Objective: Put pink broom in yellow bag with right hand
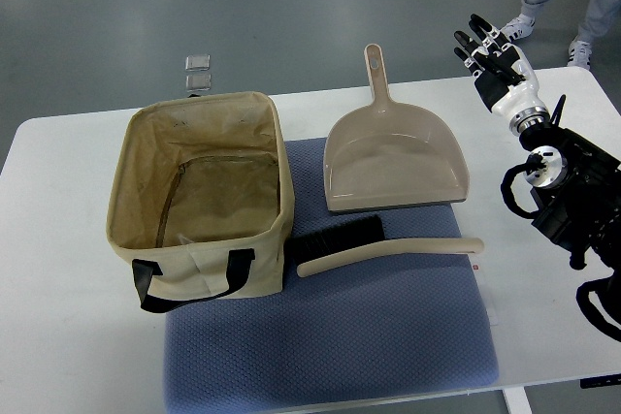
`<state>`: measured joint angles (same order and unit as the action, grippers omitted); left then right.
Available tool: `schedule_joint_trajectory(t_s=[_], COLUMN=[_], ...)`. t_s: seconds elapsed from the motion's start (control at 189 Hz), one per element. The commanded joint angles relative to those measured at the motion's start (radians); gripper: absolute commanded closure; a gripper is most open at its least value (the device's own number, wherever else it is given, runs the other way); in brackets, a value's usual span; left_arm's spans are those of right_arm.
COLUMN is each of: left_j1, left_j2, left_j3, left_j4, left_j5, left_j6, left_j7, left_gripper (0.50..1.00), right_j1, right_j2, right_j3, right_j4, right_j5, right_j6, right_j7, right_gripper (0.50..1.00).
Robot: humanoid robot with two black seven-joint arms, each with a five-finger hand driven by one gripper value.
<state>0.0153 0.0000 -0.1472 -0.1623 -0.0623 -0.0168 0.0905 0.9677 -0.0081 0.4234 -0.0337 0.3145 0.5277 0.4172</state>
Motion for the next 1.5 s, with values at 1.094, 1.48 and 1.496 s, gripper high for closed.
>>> schedule_joint_trajectory(t_s=[1.094, 1.48, 1.496], left_j1=[-0.005, -0.003, -0.005], left_j2=[0.000, 0.000, 0.000], left_j3=[0.002, 0.002, 0.002], left_j4=[0.000, 0.000, 0.000], left_j5=[0.001, 0.001, 0.001], left_j6=[0.000, 0.000, 0.000], left_j7=[0.000, 0.000, 0.000], left_gripper=[0.500, 0.500, 0.500], right_j1=[0.006, 0.022, 0.023], right_j2=[-0.088, -0.297, -0.302], right_j3=[-0.020, -0.130, -0.130], right_j4=[0.115, 0.403, 0.410], right_j5=[-0.006, -0.354, -0.377], right_j6=[-0.087, -0.224, -0.225], right_j7=[0.002, 0.032, 0.032], right_gripper=[0.568, 0.570, 0.570])
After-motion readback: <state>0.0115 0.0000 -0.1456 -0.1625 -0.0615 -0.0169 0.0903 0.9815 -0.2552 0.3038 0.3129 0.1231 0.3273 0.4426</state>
